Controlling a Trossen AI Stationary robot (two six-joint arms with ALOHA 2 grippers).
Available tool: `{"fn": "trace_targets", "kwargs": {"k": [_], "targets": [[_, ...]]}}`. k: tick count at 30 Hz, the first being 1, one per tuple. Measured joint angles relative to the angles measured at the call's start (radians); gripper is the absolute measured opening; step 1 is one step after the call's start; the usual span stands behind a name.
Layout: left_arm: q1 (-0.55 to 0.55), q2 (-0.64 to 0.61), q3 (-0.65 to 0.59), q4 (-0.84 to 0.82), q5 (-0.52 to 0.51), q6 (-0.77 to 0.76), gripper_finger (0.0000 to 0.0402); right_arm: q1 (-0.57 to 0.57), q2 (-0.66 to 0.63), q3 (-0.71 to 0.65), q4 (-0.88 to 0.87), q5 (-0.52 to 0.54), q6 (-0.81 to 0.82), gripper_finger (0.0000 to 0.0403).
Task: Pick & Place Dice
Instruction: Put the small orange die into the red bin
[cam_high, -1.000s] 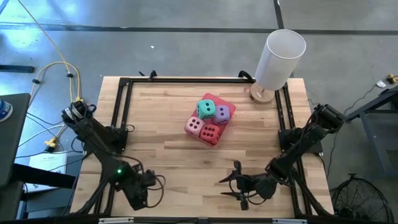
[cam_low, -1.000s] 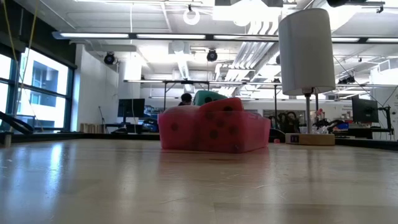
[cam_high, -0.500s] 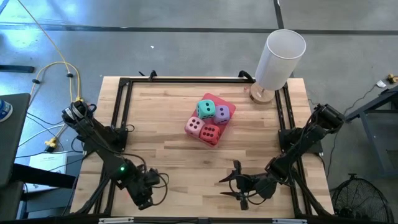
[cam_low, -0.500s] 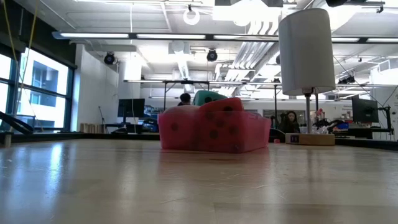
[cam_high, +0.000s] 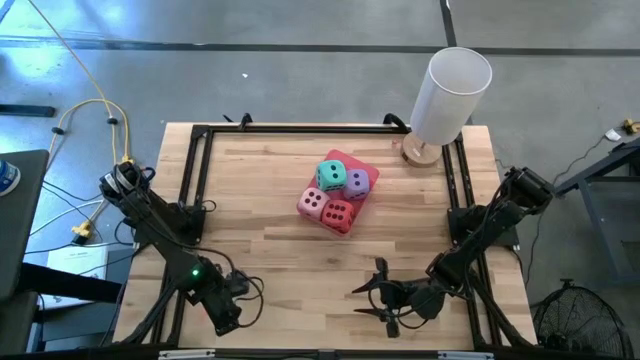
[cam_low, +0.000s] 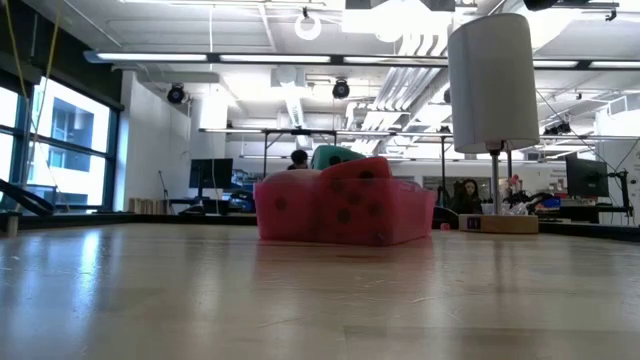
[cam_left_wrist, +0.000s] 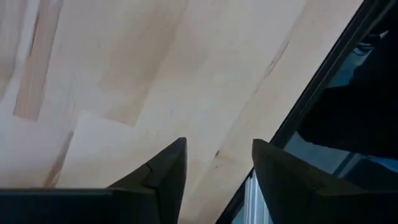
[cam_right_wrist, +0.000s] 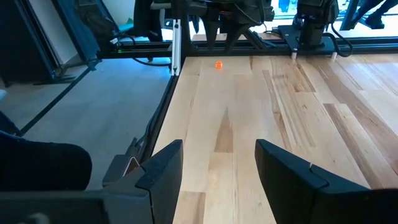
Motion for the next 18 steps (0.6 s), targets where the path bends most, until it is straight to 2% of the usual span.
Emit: {"fn": "trace_targets", "kwargs": {"k": [6, 12, 18], "targets": [[-0.02, 0.0, 0.0, 0.022, -0.001, 0.019, 0.0177, -0.001, 0.0, 0.0, 0.006, 0.0, -0.007, 0.0192], [-0.087, 0.011, -0.002, 0.003, -0.007, -0.095, 0.0177, -0.011, 0.0, 0.0, 0.005, -0.003, 0.017, 0.0192], [-0.132, 0.01, -0.003, -0.008, -0.057, -0.181, 0.0177, -0.011, 0.0, 0.0, 0.005, -0.002, 0.029, 0.0192]]}}
